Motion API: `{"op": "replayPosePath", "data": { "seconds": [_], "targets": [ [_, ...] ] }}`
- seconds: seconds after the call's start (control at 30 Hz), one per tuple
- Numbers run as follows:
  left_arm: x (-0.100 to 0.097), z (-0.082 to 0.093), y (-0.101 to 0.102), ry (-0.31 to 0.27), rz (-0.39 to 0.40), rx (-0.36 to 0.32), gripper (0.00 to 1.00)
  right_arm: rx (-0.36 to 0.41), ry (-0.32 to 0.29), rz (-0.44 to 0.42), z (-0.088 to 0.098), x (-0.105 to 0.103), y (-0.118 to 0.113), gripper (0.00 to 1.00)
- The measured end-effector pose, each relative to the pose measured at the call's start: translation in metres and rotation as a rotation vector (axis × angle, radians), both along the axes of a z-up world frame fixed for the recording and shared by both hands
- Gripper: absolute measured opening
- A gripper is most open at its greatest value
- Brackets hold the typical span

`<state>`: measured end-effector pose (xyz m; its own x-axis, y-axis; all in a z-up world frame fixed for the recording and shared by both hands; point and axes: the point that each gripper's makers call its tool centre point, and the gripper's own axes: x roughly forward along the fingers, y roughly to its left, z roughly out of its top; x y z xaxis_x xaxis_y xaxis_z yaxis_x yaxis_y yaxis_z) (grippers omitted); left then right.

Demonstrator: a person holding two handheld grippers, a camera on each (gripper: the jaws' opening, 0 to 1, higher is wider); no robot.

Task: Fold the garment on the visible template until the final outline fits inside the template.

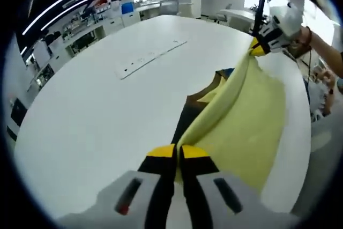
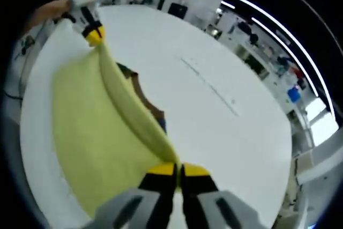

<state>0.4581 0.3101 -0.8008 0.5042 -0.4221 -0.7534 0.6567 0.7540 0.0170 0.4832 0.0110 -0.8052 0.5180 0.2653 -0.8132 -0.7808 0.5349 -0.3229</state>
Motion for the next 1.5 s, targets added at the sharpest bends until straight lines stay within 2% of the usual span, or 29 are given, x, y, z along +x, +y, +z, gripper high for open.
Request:
{"op": "replayPosePath", "data": {
  "seconds": [0.1, 0.2, 0.4, 0.6, 0.67, 0.8, 0.87, 0.97, 1.07, 1.27, 1.4, 1.5],
  "targets": [
    [0.004, -0.011, 0.001, 0.02, 0.009, -0.005, 0.0, -0.001, 0.035, 0.002, -0.015, 0.005, 0.0, 0.0],
    [0.0, -0.023, 0.001, 0.04, 0.005, 0.02, 0.01, 0.004, 0.061, 0.008, -0.025, 0.011, 0.001, 0.0],
    [0.005, -0.04, 0.008, 0.033, 0.014, 0.041, 0.03, 0.018, 0.105, -0.006, -0.038, 0.006, -0.002, 0.02],
    [0.007, -0.036, 0.01, 0.0, 0.008, 0.031, 0.07, 0.054, 0.105, -0.037, -0.034, 0.006, -0.009, 0.08],
    [0.006, -0.031, 0.013, -0.031, -0.004, 0.047, 0.09, 0.053, 0.089, -0.04, -0.029, 0.008, -0.012, 0.08],
    [-0.004, -0.022, 0.015, -0.09, -0.053, 0.074, 0.11, 0.051, 0.051, -0.004, -0.015, 0.001, -0.014, 0.09],
    [-0.009, -0.016, 0.012, -0.134, -0.105, 0.082, 0.12, 0.042, 0.024, 0.017, -0.01, 0.006, -0.014, 0.08],
    [-0.015, -0.017, 0.014, -0.157, -0.144, 0.092, 0.13, 0.05, 0.014, 0.076, -0.005, 0.003, -0.009, 0.11],
    [-0.015, -0.021, 0.018, -0.17, -0.167, 0.112, 0.15, 0.052, 0.018, 0.104, -0.01, 0.003, -0.007, 0.14],
    [-0.001, -0.028, 0.022, -0.223, -0.168, 0.165, 0.15, 0.043, 0.023, 0.135, -0.03, 0.008, -0.005, 0.15],
    [0.004, -0.036, 0.026, -0.224, -0.146, 0.175, 0.05, -0.007, 0.004, 0.166, -0.041, 0.013, -0.007, 0.08],
    [0.009, -0.031, 0.025, -0.24, -0.113, 0.14, 0.0, 0.004, 0.003, 0.159, -0.039, 0.016, -0.007, 0.0]
  ]
}}
